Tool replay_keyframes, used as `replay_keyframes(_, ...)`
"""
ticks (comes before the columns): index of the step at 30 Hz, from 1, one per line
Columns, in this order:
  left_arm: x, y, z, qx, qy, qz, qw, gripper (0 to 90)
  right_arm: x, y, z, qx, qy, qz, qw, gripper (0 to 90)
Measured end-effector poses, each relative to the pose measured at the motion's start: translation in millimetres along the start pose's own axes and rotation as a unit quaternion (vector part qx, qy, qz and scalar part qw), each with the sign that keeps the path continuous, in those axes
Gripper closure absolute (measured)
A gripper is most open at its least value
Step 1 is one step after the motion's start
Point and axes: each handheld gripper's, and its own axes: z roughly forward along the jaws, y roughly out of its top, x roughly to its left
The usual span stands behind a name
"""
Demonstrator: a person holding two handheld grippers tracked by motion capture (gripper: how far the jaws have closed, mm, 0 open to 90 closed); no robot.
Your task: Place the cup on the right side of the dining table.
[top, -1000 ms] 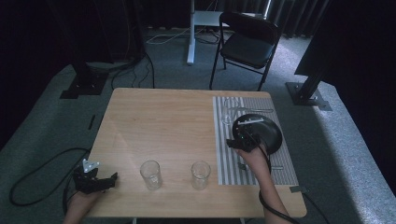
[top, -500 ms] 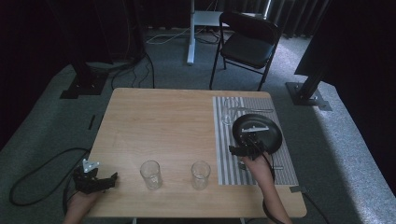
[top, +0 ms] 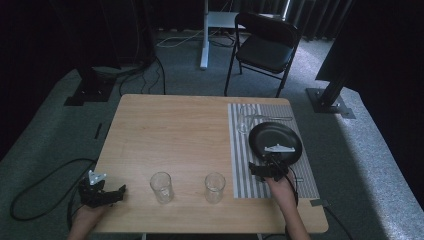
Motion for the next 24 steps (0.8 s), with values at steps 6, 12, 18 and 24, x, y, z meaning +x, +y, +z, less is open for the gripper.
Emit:
replay_keyframes(6,-0.3,-0.2,-0.1,0.0,0.001,-0.001,1.0,0.6,-2.1,-18.0,-7.1,-0.006,-0.009,0.007,0.9999,12.7)
replay_keyframes(12,-0.4,-0.2,-0.3,0.0,0.001,-0.002,1.0,0.6,-7.9,-33.0,-10.3,-0.001,-0.016,0.015,0.9998,12.7)
replay_keyframes(18,-0.4,-0.2,-0.5,0.001,0.001,-0.002,1.0,0.6,-13.7,-42.8,-17.7,-0.004,-0.028,0.02,0.9994,12.7)
replay_keyframes(24,-0.4,-0.2,-0.5,0.001,0.001,-0.002,1.0,0.6,-21.6,-53.3,-26.0,-0.009,-0.041,0.03,0.9987,12.7)
